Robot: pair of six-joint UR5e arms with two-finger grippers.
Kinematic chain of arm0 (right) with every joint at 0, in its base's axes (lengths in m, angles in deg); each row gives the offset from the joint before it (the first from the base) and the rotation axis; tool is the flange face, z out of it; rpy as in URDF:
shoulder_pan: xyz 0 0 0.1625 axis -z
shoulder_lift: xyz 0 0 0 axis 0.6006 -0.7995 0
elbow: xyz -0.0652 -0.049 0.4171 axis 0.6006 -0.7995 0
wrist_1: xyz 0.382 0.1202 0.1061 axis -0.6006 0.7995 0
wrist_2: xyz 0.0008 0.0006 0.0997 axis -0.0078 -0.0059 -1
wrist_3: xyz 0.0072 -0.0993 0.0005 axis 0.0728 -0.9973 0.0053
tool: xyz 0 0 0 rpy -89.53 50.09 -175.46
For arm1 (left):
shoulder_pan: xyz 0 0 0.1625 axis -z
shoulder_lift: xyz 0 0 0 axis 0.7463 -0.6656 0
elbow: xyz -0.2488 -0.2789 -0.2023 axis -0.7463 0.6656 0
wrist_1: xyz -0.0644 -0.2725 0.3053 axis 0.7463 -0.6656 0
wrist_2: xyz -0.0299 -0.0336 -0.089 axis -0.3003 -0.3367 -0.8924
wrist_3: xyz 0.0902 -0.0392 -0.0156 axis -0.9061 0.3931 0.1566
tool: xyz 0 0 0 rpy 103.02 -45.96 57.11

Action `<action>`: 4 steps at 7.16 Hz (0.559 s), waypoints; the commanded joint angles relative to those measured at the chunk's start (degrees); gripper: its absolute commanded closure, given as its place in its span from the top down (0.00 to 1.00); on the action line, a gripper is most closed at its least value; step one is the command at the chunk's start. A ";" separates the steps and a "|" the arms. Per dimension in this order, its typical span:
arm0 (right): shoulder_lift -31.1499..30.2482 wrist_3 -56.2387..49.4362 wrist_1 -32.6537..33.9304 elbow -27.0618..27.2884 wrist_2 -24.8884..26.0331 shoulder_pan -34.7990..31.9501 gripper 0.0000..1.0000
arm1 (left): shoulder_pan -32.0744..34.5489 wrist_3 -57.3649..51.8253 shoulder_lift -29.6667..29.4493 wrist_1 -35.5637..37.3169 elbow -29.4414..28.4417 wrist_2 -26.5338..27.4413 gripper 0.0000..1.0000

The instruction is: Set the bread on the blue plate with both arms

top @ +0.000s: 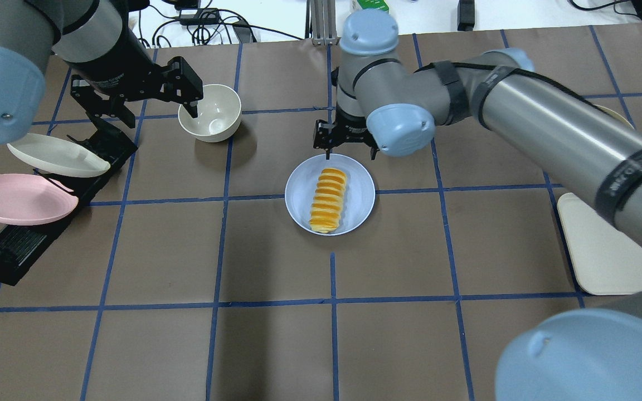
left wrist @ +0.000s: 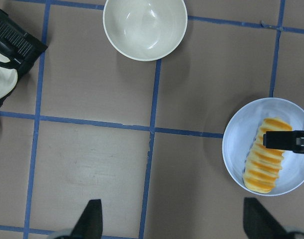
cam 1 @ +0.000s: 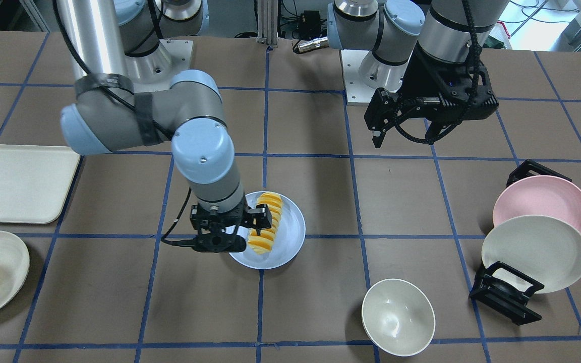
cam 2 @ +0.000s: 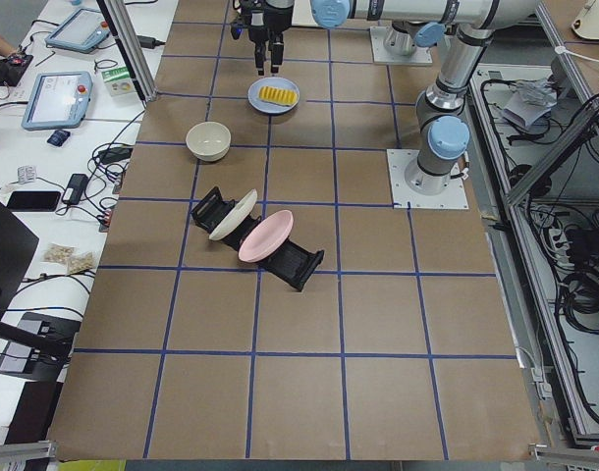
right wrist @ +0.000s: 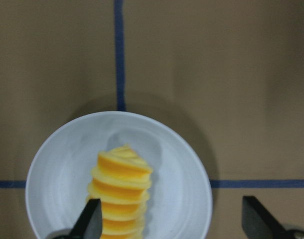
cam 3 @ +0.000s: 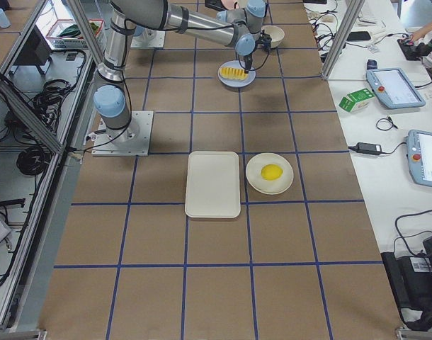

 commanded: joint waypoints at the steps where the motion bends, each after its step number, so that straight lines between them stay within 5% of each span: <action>1: -9.72 -1.15 -10.53 0.48 0.33 7.37 1.00 | -0.07 0.00 -0.07 0.00 0.05 -0.03 1.00; 4: -21.69 -5.45 -28.05 0.57 0.60 12.22 1.00 | 0.02 0.00 -0.07 0.00 0.14 0.05 1.00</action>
